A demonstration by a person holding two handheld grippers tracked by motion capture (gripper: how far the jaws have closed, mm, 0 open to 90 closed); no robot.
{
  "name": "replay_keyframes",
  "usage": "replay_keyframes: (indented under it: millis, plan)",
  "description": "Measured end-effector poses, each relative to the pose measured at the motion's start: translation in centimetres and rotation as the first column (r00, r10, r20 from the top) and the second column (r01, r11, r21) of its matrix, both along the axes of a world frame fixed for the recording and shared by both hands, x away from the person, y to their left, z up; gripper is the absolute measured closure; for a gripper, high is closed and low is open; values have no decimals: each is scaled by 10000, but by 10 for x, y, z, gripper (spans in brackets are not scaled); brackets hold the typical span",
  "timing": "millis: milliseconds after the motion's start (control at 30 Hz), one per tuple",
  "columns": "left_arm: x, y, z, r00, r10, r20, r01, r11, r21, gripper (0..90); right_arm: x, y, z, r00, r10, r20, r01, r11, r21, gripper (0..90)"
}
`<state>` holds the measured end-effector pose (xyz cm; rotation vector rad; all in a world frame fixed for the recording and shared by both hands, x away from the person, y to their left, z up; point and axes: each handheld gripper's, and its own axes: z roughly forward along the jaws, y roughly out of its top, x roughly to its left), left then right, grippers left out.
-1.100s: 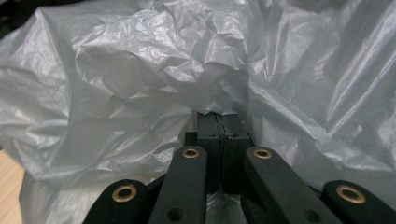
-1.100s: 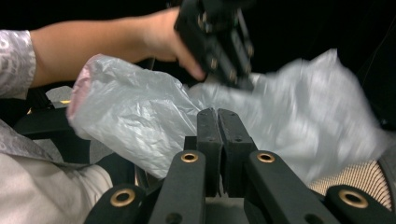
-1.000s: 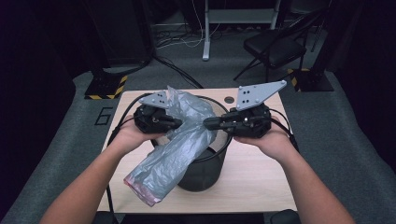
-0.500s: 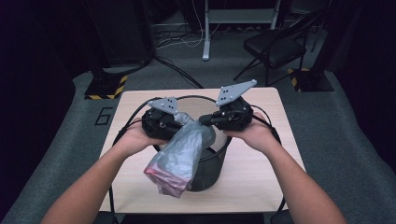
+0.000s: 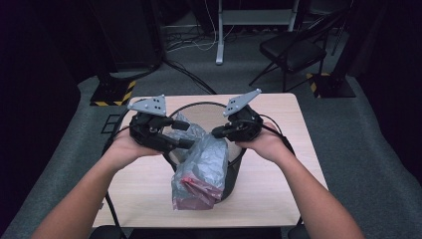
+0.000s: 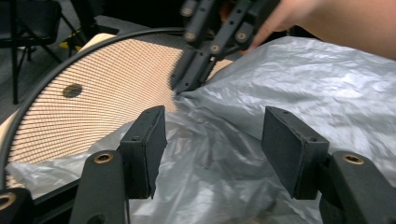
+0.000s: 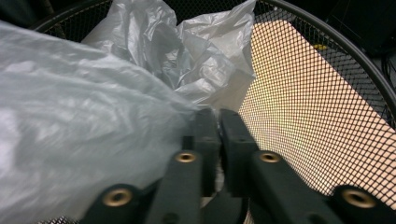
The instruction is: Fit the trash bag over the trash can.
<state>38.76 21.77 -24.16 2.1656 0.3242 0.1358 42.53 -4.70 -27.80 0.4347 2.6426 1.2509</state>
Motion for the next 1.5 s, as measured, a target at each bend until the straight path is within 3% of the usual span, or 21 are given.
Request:
replay_keyframes:
  millis: [100, 200, 333, 500, 700, 800, 900, 967, 1067, 1133, 1300, 1400, 1500]
  plan:
    - [-2, -4, -8, 9998, -131, -127, 135, 9994, 333, 400, -1, -3, 1, 9996, -268, -29, 268, 9996, 115, 669]
    - [-7, -5, -15, 9990, -361, -279, 371, 9987, 361, 398, -4, -10, 4, 9984, -561, 12, 561, 9981, 240, 581]
    - [-14, -1, -15, 9993, -330, -162, 336, 9988, 351, 399, -14, -23, 14, 9975, -682, 158, 672, 9961, 570, 547]
    - [-20, 3, -13, 9989, -392, -238, 397, 9990, 205, 398, -42, -33, 27, 9996, 221, 181, -238, 9948, 988, 501]
    - [-29, 2, -16, 9985, -517, -186, 521, 9984, 210, 403, -75, -38, 25, 9912, 1317, -135, -1283, 9809, 1464, 464]
    - [-29, -1, -18, 9986, -511, -165, 516, 9982, 313, 404, -84, -37, 20, 9850, 1699, -316, -1634, 9754, 1482, 441]
    - [-27, -5, -21, 9988, -448, -193, 453, 9986, 282, 407, -83, -31, 13, 9827, 1775, -537, -1692, 9766, 1326, 429]
    - [-26, -6, -24, 9985, -483, -249, 490, 9983, 305, 410, -80, -27, 9, 9805, 1821, -742, -1715, 9765, 1306, 433]
    - [-23, -5, -27, 9978, -512, -410, 522, 9984, 232, 418, -77, -22, 3, 9740, 2040, -983, -1918, 9740, 1208, 511]
    - [-21, -5, -28, 9979, -484, -422, 495, 9984, 259, 427, -75, -21, 0, 9730, 2077, -1008, -1958, 9737, 1164, 623]
    - [-19, -5, -27, 9982, -476, -370, 487, 9984, 295, 422, -65, -25, 2, 9583, 2484, -1415, -2221, 9585, 1786, 794]
    - [-21, -4, -21, 9988, -458, -192, 464, 9985, 289, 419, -63, -27, 7, 9591, 2478, -1369, -2161, 9532, 2112, 840]
    - [-24, -1, -12, 9989, -461, -51, 462, 9989, 98, 406, -60, -25, 13, 9693, 2209, -1078, -1938, 9565, 2181, 860]
